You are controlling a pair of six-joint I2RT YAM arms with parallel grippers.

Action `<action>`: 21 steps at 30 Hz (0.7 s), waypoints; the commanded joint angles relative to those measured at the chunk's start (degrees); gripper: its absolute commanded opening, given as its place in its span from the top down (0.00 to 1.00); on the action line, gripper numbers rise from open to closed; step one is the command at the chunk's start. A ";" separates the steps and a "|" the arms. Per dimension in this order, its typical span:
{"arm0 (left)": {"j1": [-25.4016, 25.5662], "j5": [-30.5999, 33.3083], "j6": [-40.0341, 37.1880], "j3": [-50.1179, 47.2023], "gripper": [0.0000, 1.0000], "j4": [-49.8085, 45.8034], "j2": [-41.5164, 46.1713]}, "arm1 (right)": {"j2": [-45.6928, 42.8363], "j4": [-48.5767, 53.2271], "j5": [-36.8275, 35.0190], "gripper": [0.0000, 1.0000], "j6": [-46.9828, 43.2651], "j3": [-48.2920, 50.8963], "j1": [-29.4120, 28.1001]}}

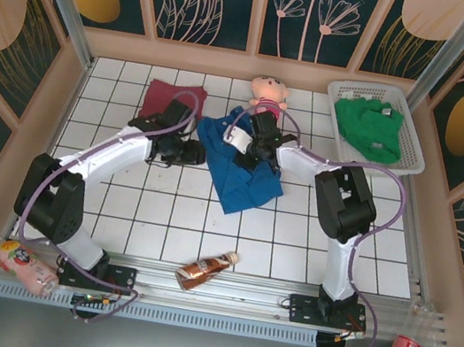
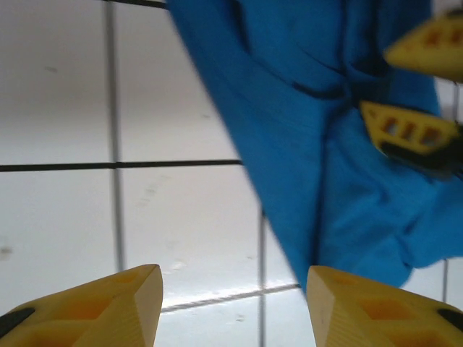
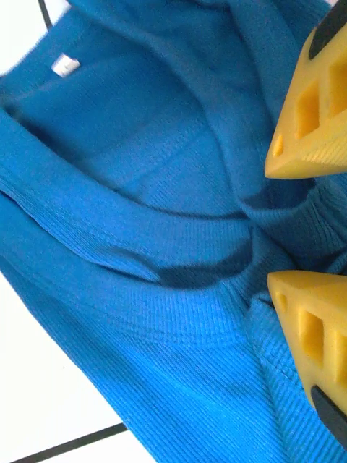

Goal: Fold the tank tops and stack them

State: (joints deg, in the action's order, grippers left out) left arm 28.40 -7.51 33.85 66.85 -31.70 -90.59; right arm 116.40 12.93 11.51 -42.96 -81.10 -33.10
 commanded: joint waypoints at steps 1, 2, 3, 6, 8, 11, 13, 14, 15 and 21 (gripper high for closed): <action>4.09 0.73 4.69 -0.74 0.44 5.97 0.09 | -6.23 -4.12 4.16 0.59 8.27 2.10 3.38; 5.13 1.48 5.25 -0.91 0.44 7.19 -0.15 | -7.84 -4.20 4.48 0.58 9.63 3.26 4.32; 6.28 1.99 5.88 -0.85 0.44 8.67 -0.69 | -9.66 -4.07 4.49 0.58 11.73 4.56 5.52; 10.10 3.67 6.49 0.43 0.44 13.20 -3.71 | -14.53 -3.33 5.28 0.57 20.06 8.83 9.38; 12.33 4.73 5.56 3.04 0.44 13.69 -7.07 | -17.14 -3.57 6.77 0.58 25.37 11.96 12.17; 14.55 5.79 3.66 7.97 0.44 12.56 -13.13 | -18.92 -5.34 11.00 0.58 32.69 16.23 16.02; 15.48 8.01 2.13 12.02 0.45 8.87 -17.69 | -19.23 -7.52 12.56 0.58 35.26 18.25 16.74; 15.68 8.60 1.71 13.54 0.45 7.57 -19.29 | -19.20 -8.61 13.31 0.58 36.28 19.12 16.74; 15.93 8.80 1.45 14.99 0.45 6.94 -20.76 | -19.03 -9.89 14.14 0.58 37.44 19.93 16.77; 17.01 11.65 0.01 20.63 0.48 1.80 -28.52 | -15.71 -13.15 18.74 0.59 41.71 21.41 16.44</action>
State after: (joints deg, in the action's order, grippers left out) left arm 45.04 0.78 35.81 84.86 -24.73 -116.16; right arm 99.02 3.51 26.24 -5.45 -60.34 -16.29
